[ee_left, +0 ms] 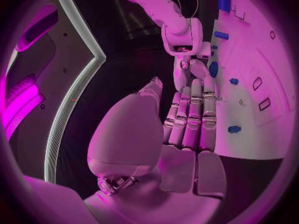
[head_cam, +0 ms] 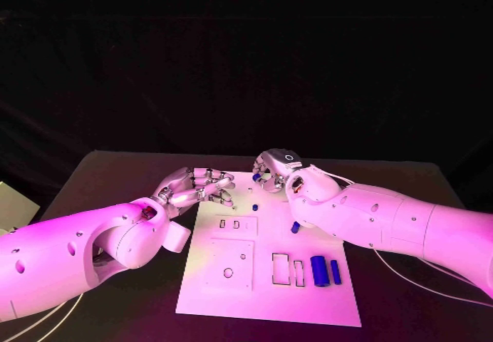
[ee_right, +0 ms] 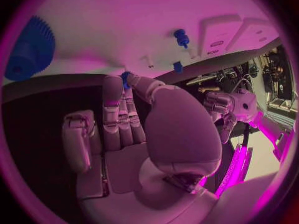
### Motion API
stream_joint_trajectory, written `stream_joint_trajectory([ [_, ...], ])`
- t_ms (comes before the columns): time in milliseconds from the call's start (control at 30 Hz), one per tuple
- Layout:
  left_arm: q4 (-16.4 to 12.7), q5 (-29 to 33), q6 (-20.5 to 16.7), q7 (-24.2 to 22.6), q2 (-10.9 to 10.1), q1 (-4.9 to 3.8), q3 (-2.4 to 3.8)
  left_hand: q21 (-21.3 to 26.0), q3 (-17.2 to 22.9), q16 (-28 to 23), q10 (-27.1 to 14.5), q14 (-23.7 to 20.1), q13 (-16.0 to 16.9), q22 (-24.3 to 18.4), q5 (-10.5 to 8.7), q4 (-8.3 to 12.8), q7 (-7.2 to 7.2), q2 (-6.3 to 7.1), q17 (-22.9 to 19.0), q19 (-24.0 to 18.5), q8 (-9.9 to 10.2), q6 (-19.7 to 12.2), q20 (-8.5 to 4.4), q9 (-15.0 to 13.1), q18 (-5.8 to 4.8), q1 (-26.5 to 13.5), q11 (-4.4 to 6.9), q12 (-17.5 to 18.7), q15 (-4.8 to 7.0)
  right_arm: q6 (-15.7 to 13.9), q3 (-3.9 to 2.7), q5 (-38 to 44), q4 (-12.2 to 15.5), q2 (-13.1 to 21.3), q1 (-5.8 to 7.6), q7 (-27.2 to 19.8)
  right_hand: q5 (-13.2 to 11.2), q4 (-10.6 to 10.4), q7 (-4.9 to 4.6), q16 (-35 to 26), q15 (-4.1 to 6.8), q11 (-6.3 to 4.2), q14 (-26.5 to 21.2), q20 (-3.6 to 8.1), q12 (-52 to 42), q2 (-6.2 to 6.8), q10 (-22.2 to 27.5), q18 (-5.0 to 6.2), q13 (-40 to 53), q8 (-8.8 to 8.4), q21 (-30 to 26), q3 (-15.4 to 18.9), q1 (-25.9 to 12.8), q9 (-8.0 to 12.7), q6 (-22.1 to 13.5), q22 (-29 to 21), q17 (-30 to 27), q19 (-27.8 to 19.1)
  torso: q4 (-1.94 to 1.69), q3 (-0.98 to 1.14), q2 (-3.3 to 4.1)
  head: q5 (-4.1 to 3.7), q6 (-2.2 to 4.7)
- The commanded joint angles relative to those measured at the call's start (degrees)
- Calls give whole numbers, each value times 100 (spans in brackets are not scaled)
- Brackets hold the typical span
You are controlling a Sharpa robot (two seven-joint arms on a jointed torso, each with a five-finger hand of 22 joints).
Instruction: Assemble the parts on the task board
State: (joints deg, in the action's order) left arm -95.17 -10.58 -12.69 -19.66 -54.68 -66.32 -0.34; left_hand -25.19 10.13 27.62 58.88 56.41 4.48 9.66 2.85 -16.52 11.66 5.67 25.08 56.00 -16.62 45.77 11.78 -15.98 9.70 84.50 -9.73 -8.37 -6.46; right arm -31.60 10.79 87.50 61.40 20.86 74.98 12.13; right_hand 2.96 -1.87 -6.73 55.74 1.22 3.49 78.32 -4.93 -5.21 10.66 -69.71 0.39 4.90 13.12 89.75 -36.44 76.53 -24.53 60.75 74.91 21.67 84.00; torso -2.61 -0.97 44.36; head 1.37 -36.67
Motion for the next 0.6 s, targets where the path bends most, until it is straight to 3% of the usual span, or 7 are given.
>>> stream_joint_trajectory([
  [33,-4,18,40,-43,16,-12,5,29,10,-20,-8,-24,-6,-5,3,8,205,-22,5,-46,20,-54,11,-5,69,-39,-23,17,-2,90,-2,26,10,-12,-2,-55,40,22,-9,-14,-25,20,12,10,30,-8,5,-39,-2,14,25,-26,-53,-11,-37,1509,-10,600,-8,-5,8,-3,8],
  [600,-4,18,68,-34,36,-13,5,29,10,-20,-8,-24,-6,-5,3,8,205,-22,5,-46,20,-54,11,-5,69,-39,-23,17,-2,289,-1,35,-171,-121,-1,-103,39,28,-47,-20,-59,61,-42,-15,110,39,74,-39,-10,-38,25,-61,-112,-23,-134,1509,-48,600,-11,-14,8,-12,-20],
])
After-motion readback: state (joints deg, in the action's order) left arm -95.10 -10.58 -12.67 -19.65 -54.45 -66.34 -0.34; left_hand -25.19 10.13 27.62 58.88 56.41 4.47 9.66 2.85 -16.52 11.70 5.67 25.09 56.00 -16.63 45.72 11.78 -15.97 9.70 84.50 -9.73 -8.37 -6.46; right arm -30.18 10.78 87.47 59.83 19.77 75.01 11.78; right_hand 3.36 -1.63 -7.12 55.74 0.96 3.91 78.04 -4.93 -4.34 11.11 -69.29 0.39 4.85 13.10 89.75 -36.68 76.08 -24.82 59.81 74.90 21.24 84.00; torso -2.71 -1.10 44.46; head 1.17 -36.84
